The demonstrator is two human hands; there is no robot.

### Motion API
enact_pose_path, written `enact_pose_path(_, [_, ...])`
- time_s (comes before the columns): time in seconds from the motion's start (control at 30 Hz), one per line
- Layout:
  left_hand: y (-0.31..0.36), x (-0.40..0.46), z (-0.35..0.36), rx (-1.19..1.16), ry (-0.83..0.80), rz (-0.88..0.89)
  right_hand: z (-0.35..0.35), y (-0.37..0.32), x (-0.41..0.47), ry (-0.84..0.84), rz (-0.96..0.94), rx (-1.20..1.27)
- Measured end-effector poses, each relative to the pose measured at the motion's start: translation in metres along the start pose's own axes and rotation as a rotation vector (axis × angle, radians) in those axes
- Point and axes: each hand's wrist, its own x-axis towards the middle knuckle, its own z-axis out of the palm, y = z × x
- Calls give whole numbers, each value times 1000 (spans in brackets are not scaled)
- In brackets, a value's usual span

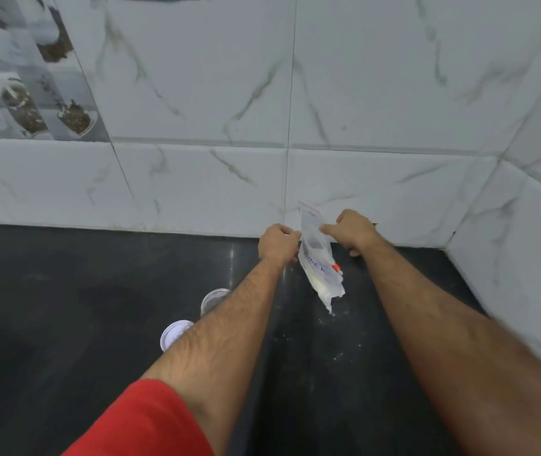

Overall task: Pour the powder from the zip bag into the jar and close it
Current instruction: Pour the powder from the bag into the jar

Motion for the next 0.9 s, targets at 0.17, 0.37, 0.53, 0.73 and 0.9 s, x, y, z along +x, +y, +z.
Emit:
enact_pose_path(0.17, [2, 0, 14, 83, -25, -11, 3, 7, 4, -58, 1, -47])
enact_pose_path(0.37, [9, -2, 20, 133, -19, -7, 4, 18, 14, 12, -64, -68])
enact_pose_path(0.53, [18, -3, 18, 172, -12, 10, -4, 15, 18, 75, -102, -8])
enact_pose_path(0.73, [25, -4, 6, 174, 36, 29, -18, 16, 15, 132, -69, -38])
enact_pose_path(0.9, [23, -7, -2, 166, 7, 26, -15, 25, 9, -46, 21, -9])
